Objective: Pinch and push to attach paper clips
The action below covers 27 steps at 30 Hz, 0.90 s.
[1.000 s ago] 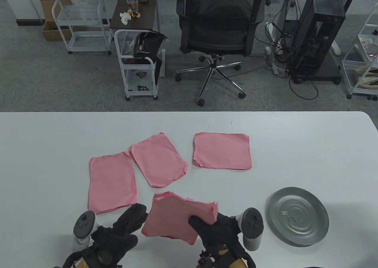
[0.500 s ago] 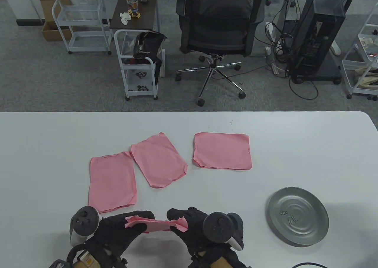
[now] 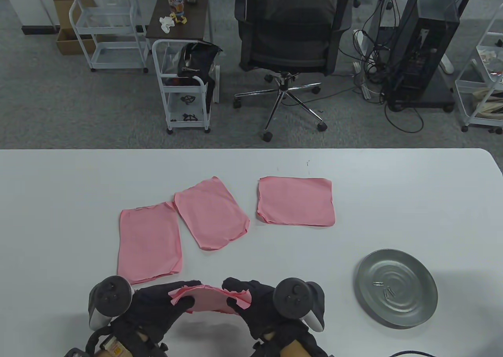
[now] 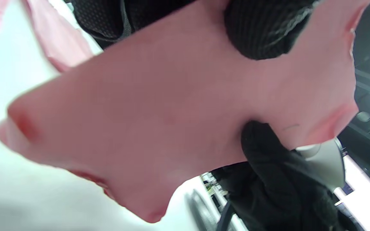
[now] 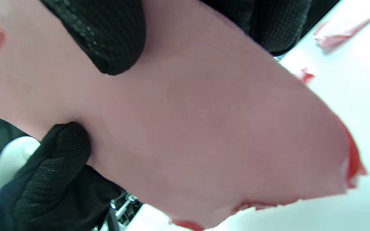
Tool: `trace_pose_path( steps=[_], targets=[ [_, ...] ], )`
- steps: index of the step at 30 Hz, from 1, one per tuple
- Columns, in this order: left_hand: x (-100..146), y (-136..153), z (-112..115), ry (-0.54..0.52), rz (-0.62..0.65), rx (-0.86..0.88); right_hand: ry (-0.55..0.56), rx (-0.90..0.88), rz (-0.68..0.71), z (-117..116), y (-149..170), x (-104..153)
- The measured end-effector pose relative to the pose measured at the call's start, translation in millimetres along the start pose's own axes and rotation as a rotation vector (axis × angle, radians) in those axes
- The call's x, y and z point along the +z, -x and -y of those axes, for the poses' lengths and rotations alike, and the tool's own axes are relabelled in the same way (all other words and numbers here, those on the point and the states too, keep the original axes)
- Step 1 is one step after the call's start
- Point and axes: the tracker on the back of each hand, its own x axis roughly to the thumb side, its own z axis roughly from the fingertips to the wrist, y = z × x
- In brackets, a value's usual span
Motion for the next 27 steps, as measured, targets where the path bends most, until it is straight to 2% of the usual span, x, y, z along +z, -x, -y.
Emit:
trace_pose_path(
  steps=[3, 7, 10, 12, 15, 17, 21, 23, 24, 27],
  targets=[
    [2.0, 10.4, 3.2, 0.027, -0.033, 0.022, -0.096, 0.004, -0.033, -4.4, 6.6, -2.8],
    [5.2, -13.7, -7.7, -0.027, 0.039, 0.072, -0.002, 0.023, 0.057, 8.9, -17.7, 5.0],
    [7.0, -23.4, -10.6, -0.039, 0.067, 0.049, 0.009, 0.025, 0.083, 12.6, -23.7, 8.3],
    [5.8, -14.9, -6.0, -0.028, 0.034, 0.019, 0.013, 0.039, 0.056, 6.6, -14.6, 5.7],
    [4.1, 6.3, 2.8, 0.043, -0.049, -0.017, -0.094, 0.053, -0.039, -7.5, 7.7, -0.9],
    [4.6, 8.8, 3.0, 0.054, -0.056, 0.037, -0.11, 0.004, -0.047, -6.9, 6.9, -2.4],
    [7.4, -2.0, -5.6, 0.034, 0.017, 0.152, -0.094, -0.079, 0.006, -1.0, -7.5, 1.7],
    [8.3, -1.8, -6.4, 0.076, 0.025, 0.289, -0.143, -0.141, 0.013, -2.4, -10.0, 2.1],
    [7.3, -0.2, -6.0, 0.12, 0.069, 0.358, -0.183, -0.186, 0.002, -5.0, -8.8, 1.6],
    [6.7, 7.1, -5.5, 0.132, 0.025, 0.349, -0.256, -0.28, -0.053, -13.7, -1.7, -1.2]
  ],
)
